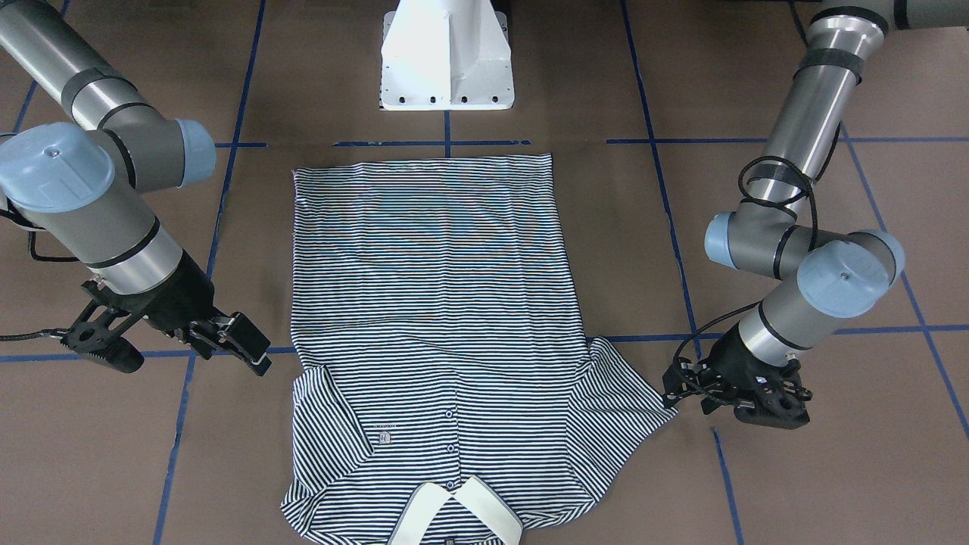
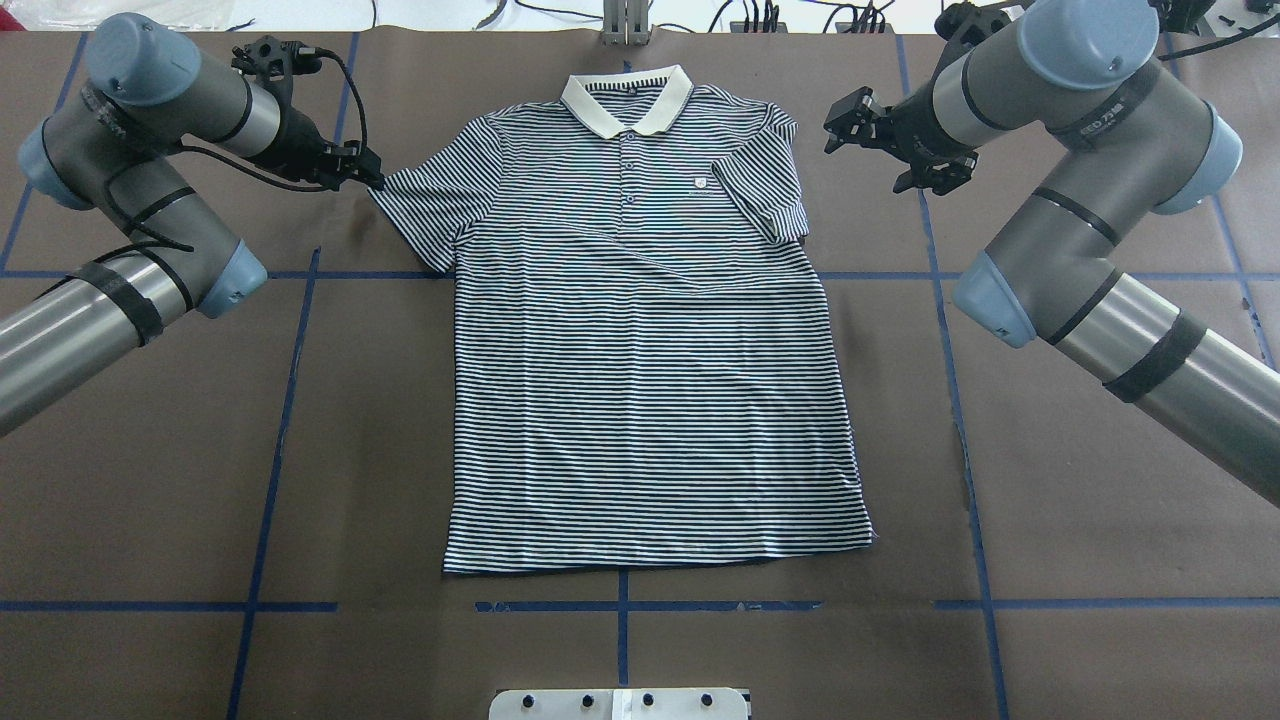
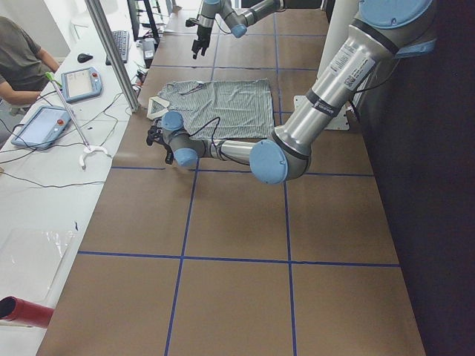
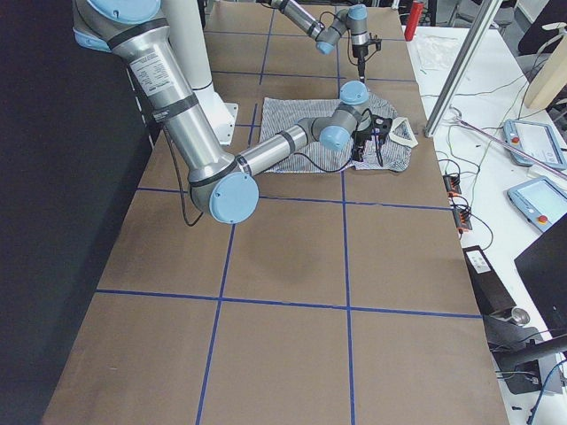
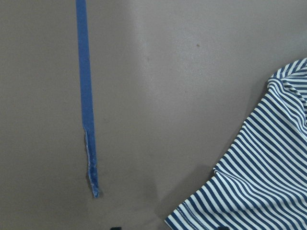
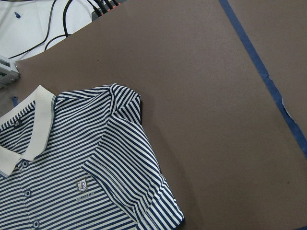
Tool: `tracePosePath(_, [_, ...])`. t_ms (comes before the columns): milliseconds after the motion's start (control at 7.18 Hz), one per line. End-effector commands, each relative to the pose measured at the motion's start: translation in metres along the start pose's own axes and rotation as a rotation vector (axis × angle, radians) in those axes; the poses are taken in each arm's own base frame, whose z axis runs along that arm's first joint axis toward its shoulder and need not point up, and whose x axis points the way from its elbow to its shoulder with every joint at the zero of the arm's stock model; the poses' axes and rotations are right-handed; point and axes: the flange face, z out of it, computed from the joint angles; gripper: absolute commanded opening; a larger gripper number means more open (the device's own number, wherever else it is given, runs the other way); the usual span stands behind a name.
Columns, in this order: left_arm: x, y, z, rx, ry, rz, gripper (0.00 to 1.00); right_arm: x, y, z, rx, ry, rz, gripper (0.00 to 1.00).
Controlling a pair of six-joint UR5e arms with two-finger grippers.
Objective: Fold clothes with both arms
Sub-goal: 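Raise the right gripper off the shirt while the left arm moves in beside the shoulder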
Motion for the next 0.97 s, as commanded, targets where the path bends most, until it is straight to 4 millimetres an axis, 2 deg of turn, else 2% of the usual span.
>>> tracePosePath(0, [0.002, 0.002, 0.009, -0.003, 0.004, 0.006, 0.64, 0.0, 0.006, 0.006, -0.007, 0.006, -0.003, 1.0])
tracePosePath(139, [0.003, 0.001, 0.009, -0.003, 0.004, 0.006, 0.56, -0.001, 0.006, 0.006, -0.007, 0.005, -0.004, 1.0])
tracePosePath(418, [0.009, -0.003, 0.009, -0.001, 0.007, 0.007, 0.18, -0.001, 0.007, 0.006, -0.008, 0.005, -0.005, 1.0])
tracePosePath(557, [0.013, -0.007, 0.009, 0.001, 0.009, 0.007, 0.02, -0.001, 0.007, 0.006, -0.008, 0.005, -0.005, 1.0])
tracePosePath(836, [0.027, -0.011, 0.002, 0.009, 0.03, -0.016, 0.0, -0.001, 0.007, 0.006, -0.007, 0.005, -0.005, 1.0])
